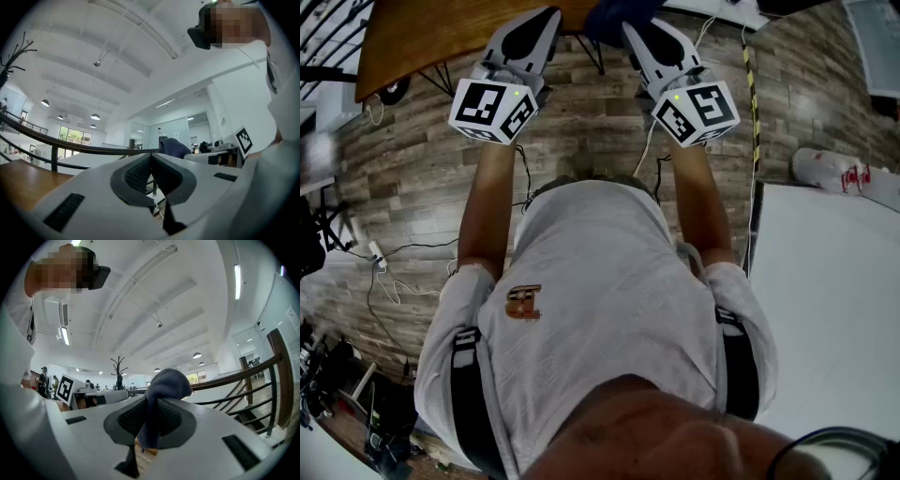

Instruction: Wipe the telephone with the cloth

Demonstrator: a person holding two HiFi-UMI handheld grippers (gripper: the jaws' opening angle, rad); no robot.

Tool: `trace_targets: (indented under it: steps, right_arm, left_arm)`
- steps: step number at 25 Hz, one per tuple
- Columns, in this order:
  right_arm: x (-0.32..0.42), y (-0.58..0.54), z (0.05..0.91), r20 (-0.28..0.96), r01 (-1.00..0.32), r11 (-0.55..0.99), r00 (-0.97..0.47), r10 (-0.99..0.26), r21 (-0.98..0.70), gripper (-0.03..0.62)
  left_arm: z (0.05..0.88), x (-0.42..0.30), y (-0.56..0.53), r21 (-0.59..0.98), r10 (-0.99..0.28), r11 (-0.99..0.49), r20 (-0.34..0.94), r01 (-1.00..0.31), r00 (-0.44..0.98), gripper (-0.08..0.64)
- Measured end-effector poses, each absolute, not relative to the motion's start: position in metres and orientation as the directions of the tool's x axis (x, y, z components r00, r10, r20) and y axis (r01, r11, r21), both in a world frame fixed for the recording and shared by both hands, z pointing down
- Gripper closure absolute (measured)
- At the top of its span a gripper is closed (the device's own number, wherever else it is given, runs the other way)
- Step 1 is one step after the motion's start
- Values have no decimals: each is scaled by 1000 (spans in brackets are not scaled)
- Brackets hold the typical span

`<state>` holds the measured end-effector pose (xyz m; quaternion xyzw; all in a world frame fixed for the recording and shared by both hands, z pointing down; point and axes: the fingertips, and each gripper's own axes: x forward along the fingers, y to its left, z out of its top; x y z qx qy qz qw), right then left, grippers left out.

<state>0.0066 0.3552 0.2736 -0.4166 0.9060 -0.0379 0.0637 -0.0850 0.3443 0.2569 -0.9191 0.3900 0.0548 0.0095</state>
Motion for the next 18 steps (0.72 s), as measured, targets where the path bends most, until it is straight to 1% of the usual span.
trace_targets:
  steps: [10, 18]
  right_arm:
    - [19, 351, 272, -96, -744, 653, -646, -757, -141, 522]
    - [33, 337, 275, -81, -733, 664, -660, -747, -147, 522]
  left_arm:
    - [257, -74, 340, 26, -719, -693, -108, -721, 687, 541]
    - [259, -63, 325, 30, -736, -674, -99, -738, 669, 541]
